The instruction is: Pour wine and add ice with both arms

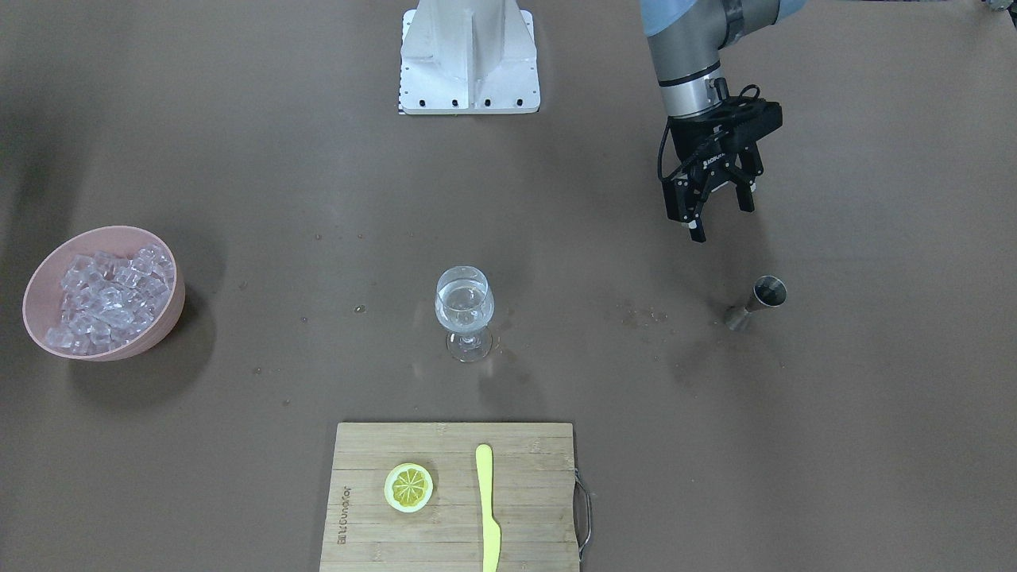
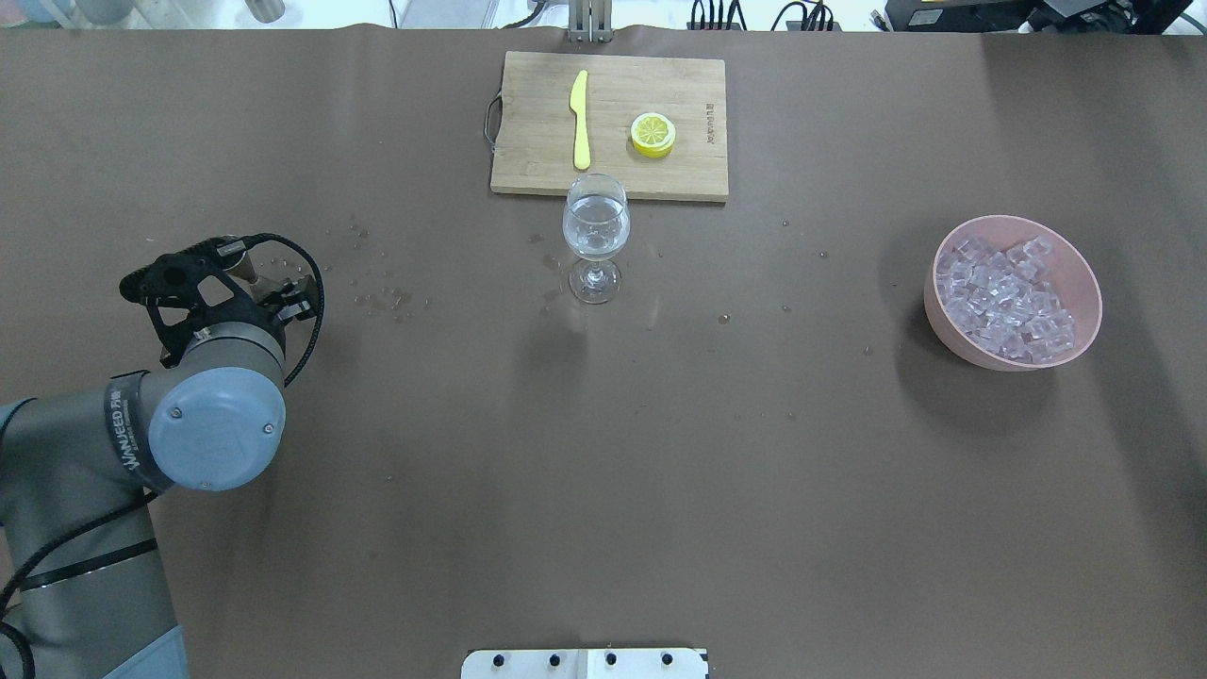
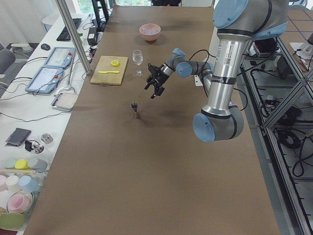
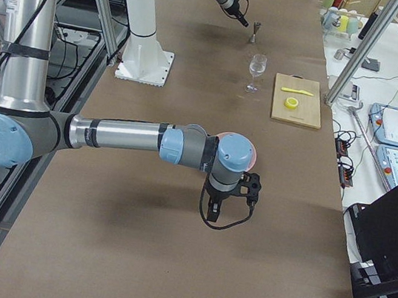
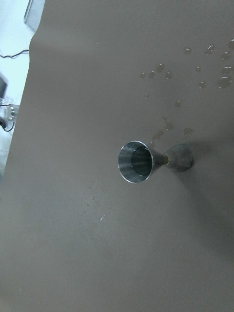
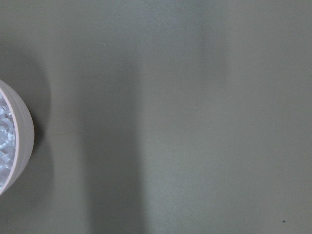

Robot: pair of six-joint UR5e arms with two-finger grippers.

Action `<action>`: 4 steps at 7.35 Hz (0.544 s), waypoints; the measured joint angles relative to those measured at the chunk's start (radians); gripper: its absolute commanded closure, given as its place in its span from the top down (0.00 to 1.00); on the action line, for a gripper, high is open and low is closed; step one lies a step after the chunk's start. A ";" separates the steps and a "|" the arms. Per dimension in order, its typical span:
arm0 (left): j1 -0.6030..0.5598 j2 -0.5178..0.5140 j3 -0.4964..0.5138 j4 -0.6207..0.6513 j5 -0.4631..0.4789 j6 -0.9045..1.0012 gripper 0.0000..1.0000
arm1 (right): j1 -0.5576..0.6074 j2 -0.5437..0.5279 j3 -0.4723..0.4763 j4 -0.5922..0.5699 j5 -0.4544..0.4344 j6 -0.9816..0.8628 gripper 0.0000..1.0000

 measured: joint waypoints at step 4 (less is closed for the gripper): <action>0.073 -0.012 0.153 0.023 0.162 -0.204 0.98 | 0.000 0.001 0.007 0.000 0.000 0.000 1.00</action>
